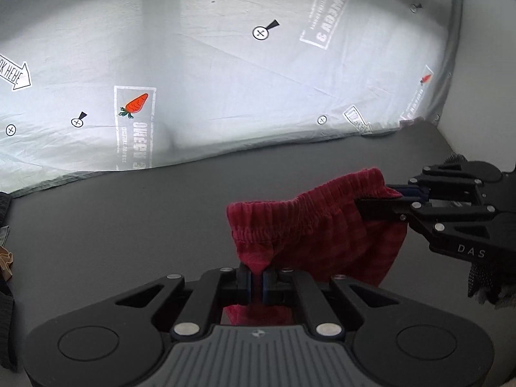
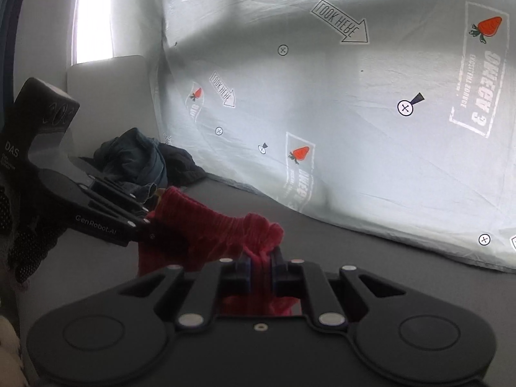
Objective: Fold clothes
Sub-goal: 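Lift the shorts by the waistband with both grippers and fold them over onto the table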
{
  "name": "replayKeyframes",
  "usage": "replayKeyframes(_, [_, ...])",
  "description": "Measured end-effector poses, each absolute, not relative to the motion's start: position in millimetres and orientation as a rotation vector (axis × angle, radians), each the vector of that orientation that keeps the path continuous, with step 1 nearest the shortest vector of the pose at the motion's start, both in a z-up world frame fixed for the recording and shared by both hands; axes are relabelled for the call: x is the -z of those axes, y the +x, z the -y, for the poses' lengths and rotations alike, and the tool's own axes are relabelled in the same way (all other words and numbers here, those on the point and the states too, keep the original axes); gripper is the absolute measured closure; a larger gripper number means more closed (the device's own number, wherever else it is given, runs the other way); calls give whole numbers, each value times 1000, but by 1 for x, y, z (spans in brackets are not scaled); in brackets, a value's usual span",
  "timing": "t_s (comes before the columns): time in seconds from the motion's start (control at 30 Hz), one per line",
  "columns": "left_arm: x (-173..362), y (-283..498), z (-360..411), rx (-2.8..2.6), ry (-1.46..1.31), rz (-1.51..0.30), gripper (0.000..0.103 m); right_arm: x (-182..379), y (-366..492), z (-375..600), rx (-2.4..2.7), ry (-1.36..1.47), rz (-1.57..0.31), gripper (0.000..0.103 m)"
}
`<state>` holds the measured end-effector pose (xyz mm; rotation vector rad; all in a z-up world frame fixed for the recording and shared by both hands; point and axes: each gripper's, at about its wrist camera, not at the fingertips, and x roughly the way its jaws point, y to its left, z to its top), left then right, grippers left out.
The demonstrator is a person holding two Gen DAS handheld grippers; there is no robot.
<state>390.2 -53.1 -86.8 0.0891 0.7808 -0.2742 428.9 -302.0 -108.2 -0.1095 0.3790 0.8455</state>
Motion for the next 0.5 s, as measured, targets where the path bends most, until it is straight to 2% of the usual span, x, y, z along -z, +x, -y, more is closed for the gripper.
replayKeyframes(0.2, [136, 315, 69, 373, 199, -911, 92, 137, 373, 306, -881, -204, -497, 89])
replayKeyframes(0.3, [163, 297, 78, 425, 257, -996, 83, 154, 350, 307, -893, -251, -564, 85])
replayKeyframes(0.33, [167, 293, 78, 441, 249, -1010, 83, 159, 342, 307, -896, -267, -586, 80])
replayKeyframes(0.37, [167, 290, 77, 458, 234, -1016, 77, 164, 334, 307, -900, -283, -608, 77])
replayKeyframes(0.43, [162, 284, 69, 494, 187, -1008, 64, 175, 318, 308, -907, -315, -653, 65])
replayKeyframes(0.5, [153, 280, 53, 534, 88, -983, 52, 186, 302, 308, -913, -346, -697, 61])
